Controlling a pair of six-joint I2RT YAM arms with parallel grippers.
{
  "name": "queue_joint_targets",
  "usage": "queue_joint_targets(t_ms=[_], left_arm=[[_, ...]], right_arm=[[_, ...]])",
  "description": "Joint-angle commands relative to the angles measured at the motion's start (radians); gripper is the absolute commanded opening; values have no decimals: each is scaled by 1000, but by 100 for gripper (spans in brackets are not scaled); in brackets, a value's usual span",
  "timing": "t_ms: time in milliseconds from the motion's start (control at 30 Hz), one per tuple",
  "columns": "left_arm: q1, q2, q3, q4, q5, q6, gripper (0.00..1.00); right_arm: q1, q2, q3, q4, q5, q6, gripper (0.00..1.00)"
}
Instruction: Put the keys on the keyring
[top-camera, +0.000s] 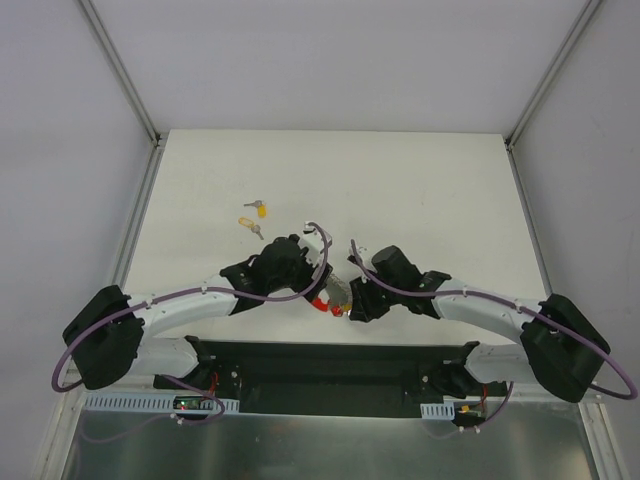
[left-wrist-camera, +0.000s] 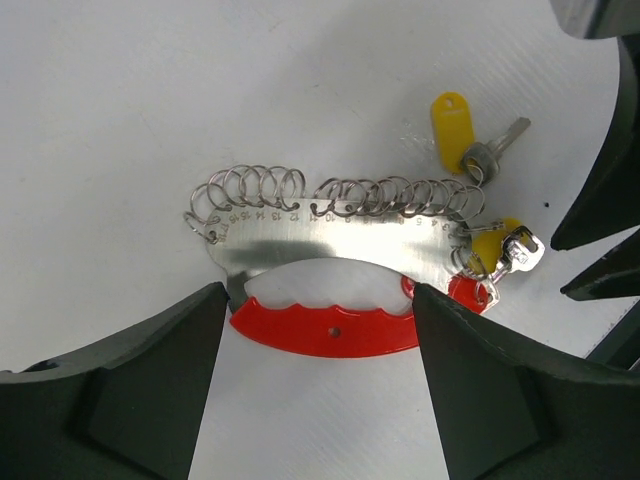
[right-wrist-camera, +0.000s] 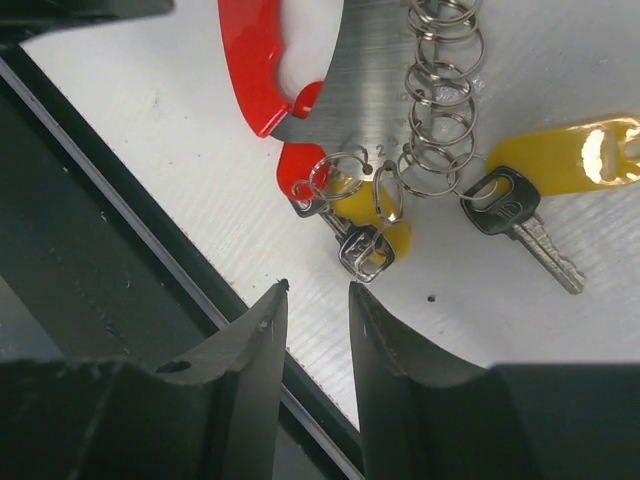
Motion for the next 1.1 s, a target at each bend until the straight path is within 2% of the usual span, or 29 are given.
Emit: queue_joint_targets(t_ms=[0, 133, 200, 233, 433, 467, 533, 567, 733, 1067], left_arm=[[-7, 44, 65, 36, 88, 16, 75], [-14, 93, 101, 36, 143, 25, 74], [-31, 112, 120, 34, 145, 38, 72], [-39, 136, 143, 25, 143, 43, 72], [-128, 262, 272, -70, 71, 92, 66], [-142, 277, 290, -87, 55, 97, 65], [-174, 323, 344, -122, 2, 111, 58], [-180, 340, 361, -154, -11, 112, 56], [-223, 440, 476, -276, -93, 125, 37], [-260, 583, 645, -441, -134, 125, 29]], right_arm=[[-7, -91, 2, -58, 32, -28, 34], [-71, -212, -13, -116, 257, 6, 37], [-129, -289, -36, -141, 319, 30, 38], [-145, -313, -45, -149, 410, 52, 39], [-206, -432, -82, -208, 648, 127, 58], [-209, -442, -87, -218, 672, 151, 65], [-214, -470, -104, -222, 736, 171, 72], [-214, -479, -108, -225, 758, 187, 79], [-220, -501, -125, -228, 802, 176, 81], [-225, -495, -133, -221, 796, 161, 81]])
